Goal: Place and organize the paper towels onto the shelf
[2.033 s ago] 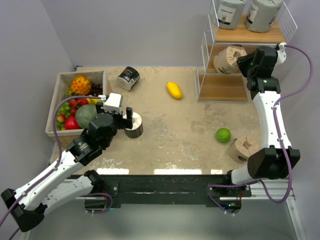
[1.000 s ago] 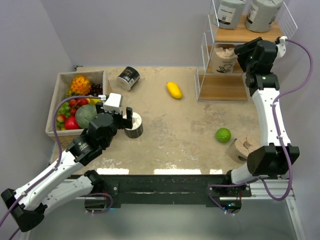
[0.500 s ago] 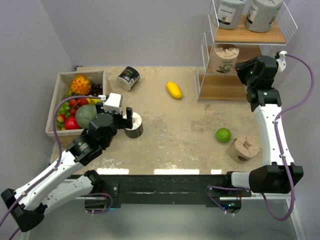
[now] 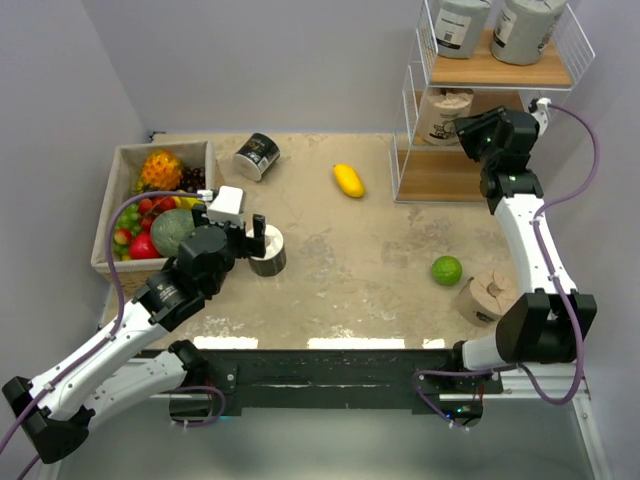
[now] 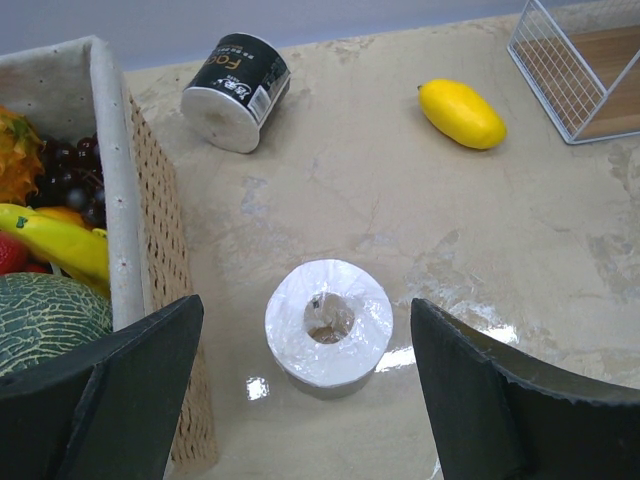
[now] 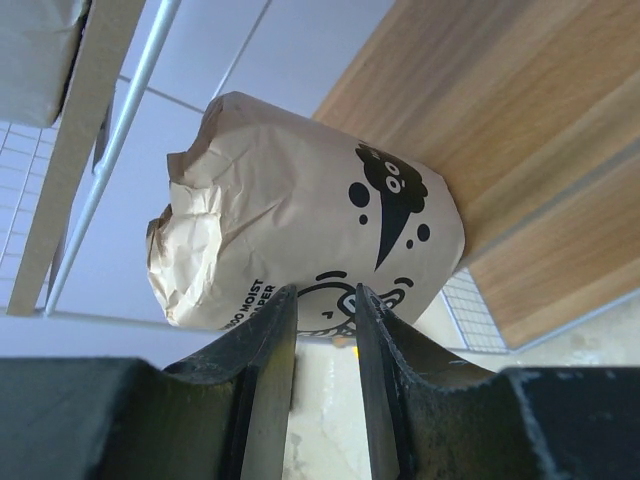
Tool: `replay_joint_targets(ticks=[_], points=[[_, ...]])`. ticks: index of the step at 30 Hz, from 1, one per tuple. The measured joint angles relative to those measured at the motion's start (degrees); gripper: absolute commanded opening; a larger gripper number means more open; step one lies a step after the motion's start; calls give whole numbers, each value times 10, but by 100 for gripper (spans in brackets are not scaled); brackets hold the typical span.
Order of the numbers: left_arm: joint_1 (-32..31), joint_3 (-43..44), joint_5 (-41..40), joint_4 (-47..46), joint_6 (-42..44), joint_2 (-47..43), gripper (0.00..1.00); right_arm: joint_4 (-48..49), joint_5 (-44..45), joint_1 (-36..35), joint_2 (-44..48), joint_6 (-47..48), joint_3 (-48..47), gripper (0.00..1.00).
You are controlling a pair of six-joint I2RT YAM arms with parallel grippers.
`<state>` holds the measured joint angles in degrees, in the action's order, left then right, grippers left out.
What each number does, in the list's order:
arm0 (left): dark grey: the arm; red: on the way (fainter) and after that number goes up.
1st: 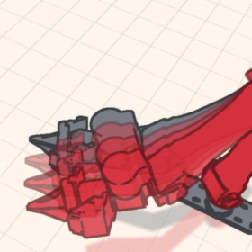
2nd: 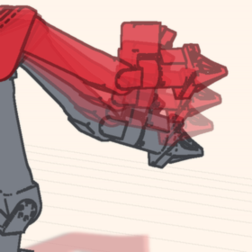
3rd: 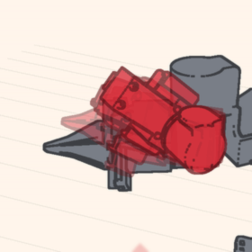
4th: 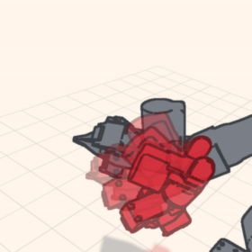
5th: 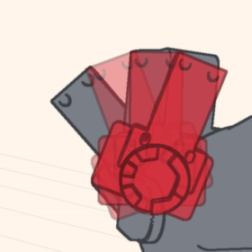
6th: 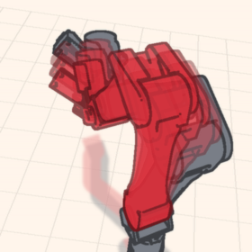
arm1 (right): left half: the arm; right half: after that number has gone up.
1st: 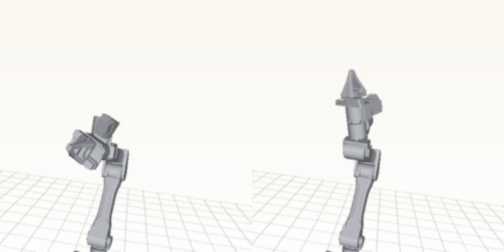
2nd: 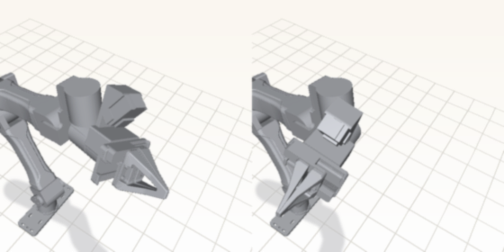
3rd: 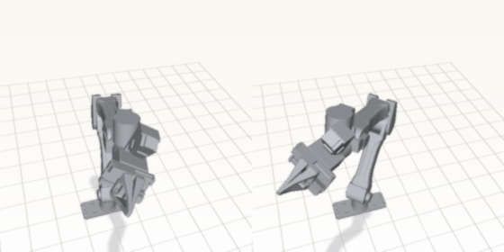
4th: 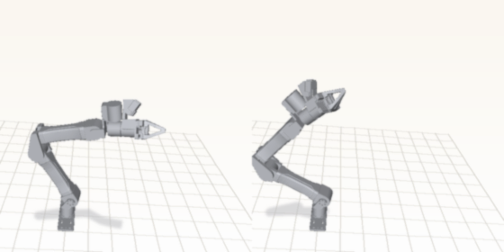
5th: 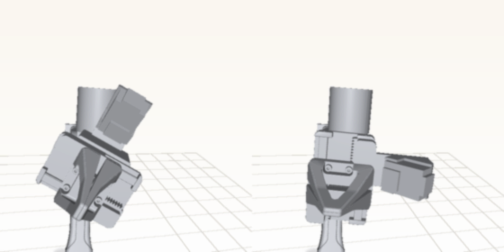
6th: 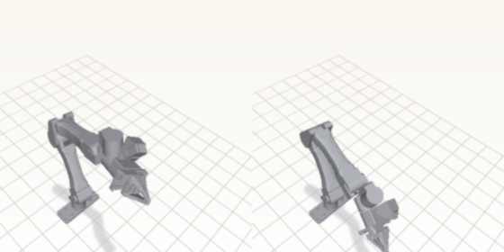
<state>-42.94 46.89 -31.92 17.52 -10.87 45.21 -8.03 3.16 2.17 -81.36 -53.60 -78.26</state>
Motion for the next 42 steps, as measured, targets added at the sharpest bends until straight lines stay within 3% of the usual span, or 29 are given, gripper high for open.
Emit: replay_joint_targets(ticks=[22,29,37,42], points=[[0,-2,-1,0,0,3,90,49,-12,-4,-101,-12,-59,38],[0,-6,0,0,0,8,90,-64,8,-4,-56,-9,-64,43],[0,-6,0,1,0,5,92,-193,21,-4,120,5,0,59],[0,-6,2,2,0,3,93,-381,106,-4,139,-5,-45,61]])
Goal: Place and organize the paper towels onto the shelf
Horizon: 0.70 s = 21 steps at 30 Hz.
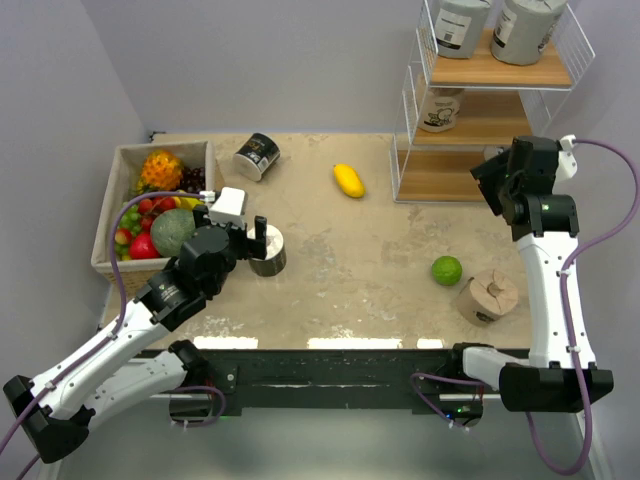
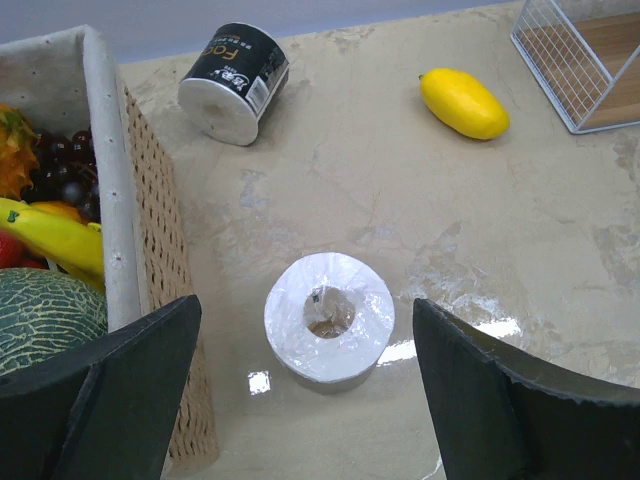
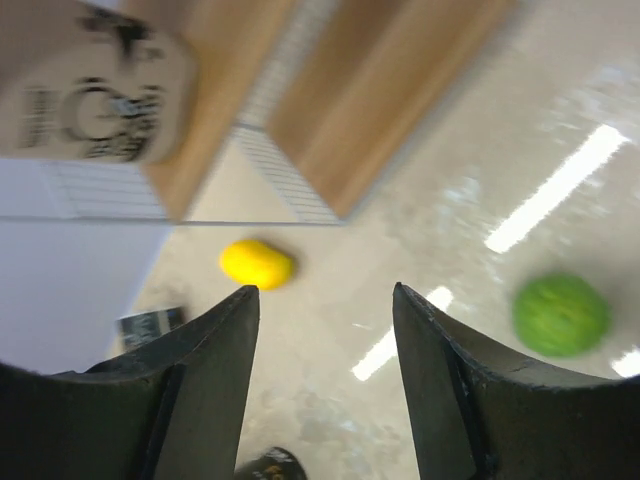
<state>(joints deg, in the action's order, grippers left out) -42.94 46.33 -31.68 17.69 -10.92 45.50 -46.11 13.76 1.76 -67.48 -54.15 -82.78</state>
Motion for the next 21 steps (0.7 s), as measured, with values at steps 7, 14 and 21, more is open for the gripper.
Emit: replay_joint_targets(ticks=[7,14,21], points=[[0,0,10,0,0,-11,94,-216,137,0,-10,-36,21,67],[0,0,19,0,0,-17,95,-290,216,1,-6,-64,85,67],[0,-1,20,-1,0,-15,95,-289,228,1,-8,-75,134,70]])
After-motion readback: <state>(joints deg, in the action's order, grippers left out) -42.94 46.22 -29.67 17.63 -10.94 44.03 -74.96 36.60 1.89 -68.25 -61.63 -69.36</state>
